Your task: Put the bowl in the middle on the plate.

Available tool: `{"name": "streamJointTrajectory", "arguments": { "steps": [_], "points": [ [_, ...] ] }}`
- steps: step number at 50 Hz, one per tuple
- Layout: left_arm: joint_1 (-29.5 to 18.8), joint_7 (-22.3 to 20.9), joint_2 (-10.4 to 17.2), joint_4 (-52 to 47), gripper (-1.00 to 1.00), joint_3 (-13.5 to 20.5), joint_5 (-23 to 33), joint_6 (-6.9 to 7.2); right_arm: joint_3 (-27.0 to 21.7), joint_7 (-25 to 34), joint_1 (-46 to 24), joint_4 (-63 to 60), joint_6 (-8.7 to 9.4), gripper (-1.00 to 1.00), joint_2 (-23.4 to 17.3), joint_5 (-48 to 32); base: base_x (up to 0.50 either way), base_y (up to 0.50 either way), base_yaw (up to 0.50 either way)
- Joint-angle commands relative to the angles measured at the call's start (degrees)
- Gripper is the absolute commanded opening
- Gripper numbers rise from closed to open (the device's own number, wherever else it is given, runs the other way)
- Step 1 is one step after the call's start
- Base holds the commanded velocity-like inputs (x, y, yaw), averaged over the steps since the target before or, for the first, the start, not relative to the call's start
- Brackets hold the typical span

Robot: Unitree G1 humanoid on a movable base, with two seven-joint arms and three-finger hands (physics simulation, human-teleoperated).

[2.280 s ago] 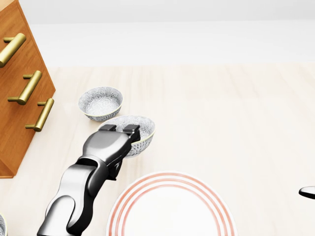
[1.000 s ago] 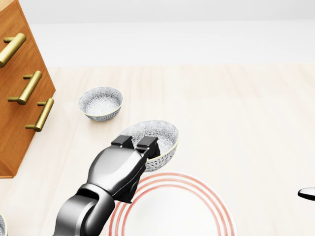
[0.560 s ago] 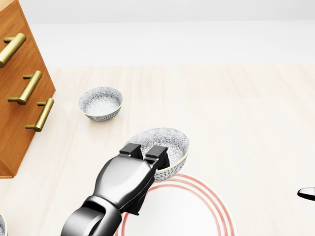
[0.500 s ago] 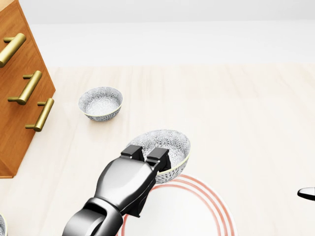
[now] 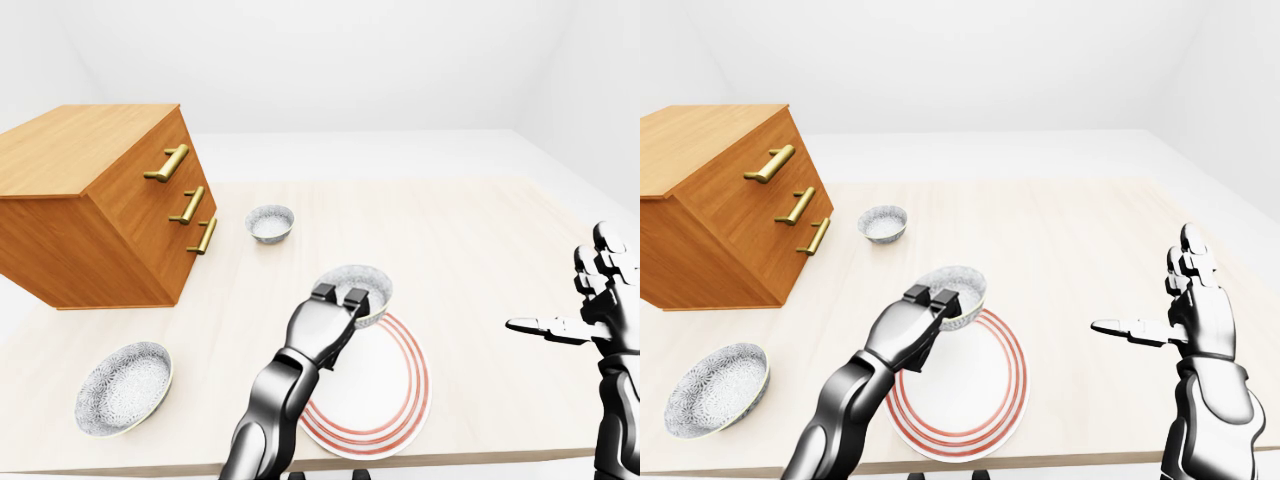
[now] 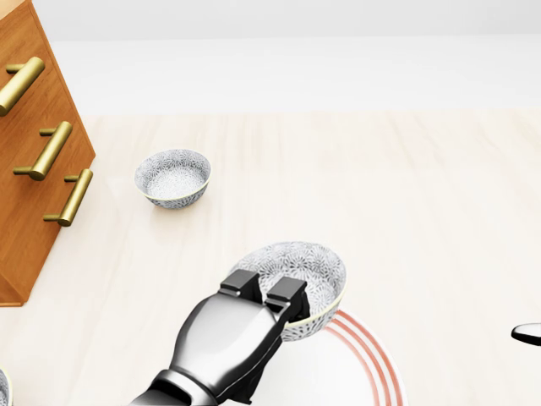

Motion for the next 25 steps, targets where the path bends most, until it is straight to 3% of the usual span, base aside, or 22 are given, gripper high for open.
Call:
{"name": "streamJointTrajectory", "arguments": {
  "steps": [1,25],
  "points": [
    [2.8,1.7,0.9,-2.4,-1.0,-2.2,1.9,-0.13,0.1,-0.1,0.0,0.2,0.0,1.0,0.0,-0.1,0.0,0.0,0.0],
    [6.6,3.4,3.2,-3.8,-1.0,-4.9,2.0,0.6,0.1,0.0,-0.1,0.2,0.0,1.0,0.0,-0.1,0.0,0.0,0.0]
  ]
}}
